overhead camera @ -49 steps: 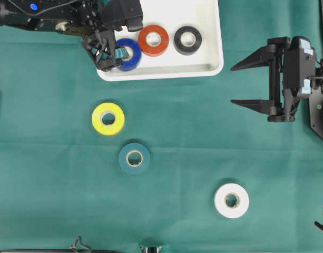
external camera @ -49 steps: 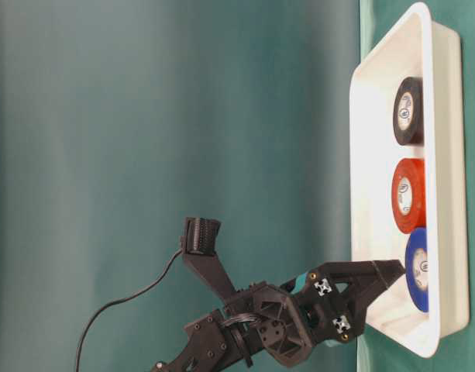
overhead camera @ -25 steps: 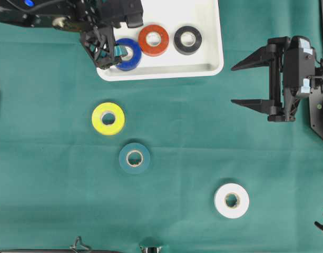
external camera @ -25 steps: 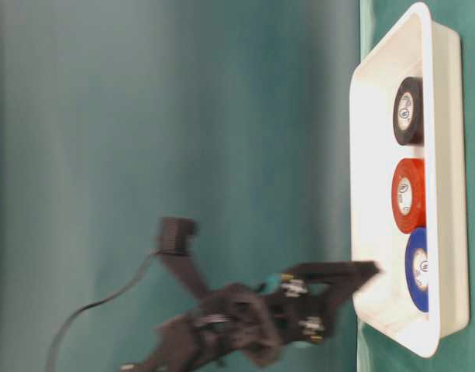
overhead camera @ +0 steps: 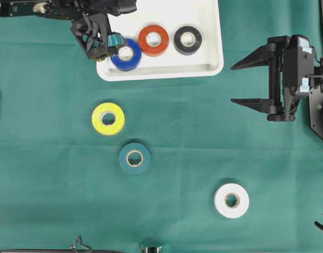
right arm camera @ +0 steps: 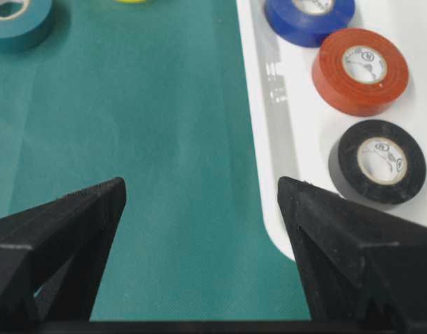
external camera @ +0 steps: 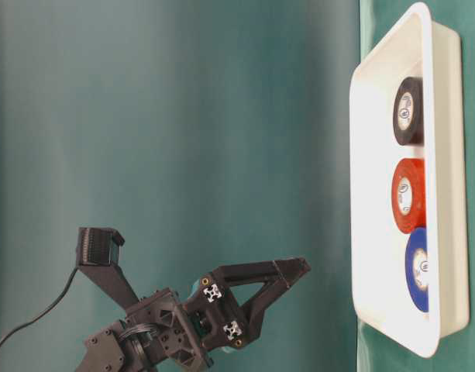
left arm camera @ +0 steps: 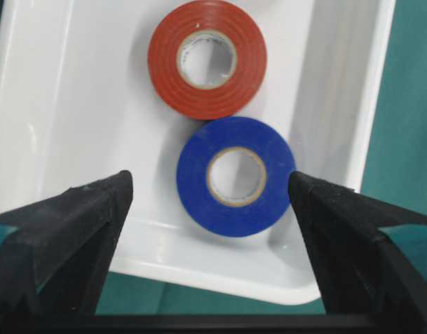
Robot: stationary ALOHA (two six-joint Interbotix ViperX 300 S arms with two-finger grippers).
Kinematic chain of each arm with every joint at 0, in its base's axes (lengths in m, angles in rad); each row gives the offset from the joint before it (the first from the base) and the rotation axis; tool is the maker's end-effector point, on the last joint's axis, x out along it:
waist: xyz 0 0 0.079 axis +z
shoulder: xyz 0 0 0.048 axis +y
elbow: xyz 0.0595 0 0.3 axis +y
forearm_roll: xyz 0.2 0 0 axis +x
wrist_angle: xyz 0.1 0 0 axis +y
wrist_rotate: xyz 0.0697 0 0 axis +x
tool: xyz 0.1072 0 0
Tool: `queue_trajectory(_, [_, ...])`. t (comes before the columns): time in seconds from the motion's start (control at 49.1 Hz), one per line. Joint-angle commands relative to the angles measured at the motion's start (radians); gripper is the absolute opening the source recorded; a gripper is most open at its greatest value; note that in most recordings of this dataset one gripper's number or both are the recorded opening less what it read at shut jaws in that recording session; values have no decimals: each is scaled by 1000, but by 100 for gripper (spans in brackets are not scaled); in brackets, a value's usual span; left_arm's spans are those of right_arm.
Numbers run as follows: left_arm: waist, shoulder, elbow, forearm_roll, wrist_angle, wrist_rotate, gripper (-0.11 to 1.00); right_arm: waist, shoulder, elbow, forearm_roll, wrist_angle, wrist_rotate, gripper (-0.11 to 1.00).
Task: Pick up the tape from a random location and place it into the white case.
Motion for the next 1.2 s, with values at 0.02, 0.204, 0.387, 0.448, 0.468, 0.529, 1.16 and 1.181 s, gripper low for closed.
queue_trajectory(0.02, [-34,-25,-20,-2,-5,-3,98,-2,2,-28,-2,-5,2,86])
queue_trajectory(0.204, [-123,-26,-14,-8,-37,-18,98,-2,2,-29,-2,-5,2,86])
queue_trajectory(0.387, [-247,-23,-14,-8,-84,-69,98,-2,2,-31,0,-5,2,86])
queue_trajectory(0.448, [-287,-21,-14,-8,-101,-87,98,-2,2,-31,-2,-5,2,86])
queue_trajectory(0.468, [-299,-21,-14,-8,-106,-94,98,0,2,-31,0,-5,2,86])
queue_trajectory(0.529, [-328,-20,-14,-8,-118,-109,98,-2,2,-31,-2,-5,0,86])
queue_trajectory(1.16, [-331,-38,-8,-6,-120,-110,98,-2,0,-37,-2,-5,2,86])
queue_trajectory(1.181, [-330,-41,-6,-8,-120,-110,98,-2,-2,-38,-2,-5,2,86])
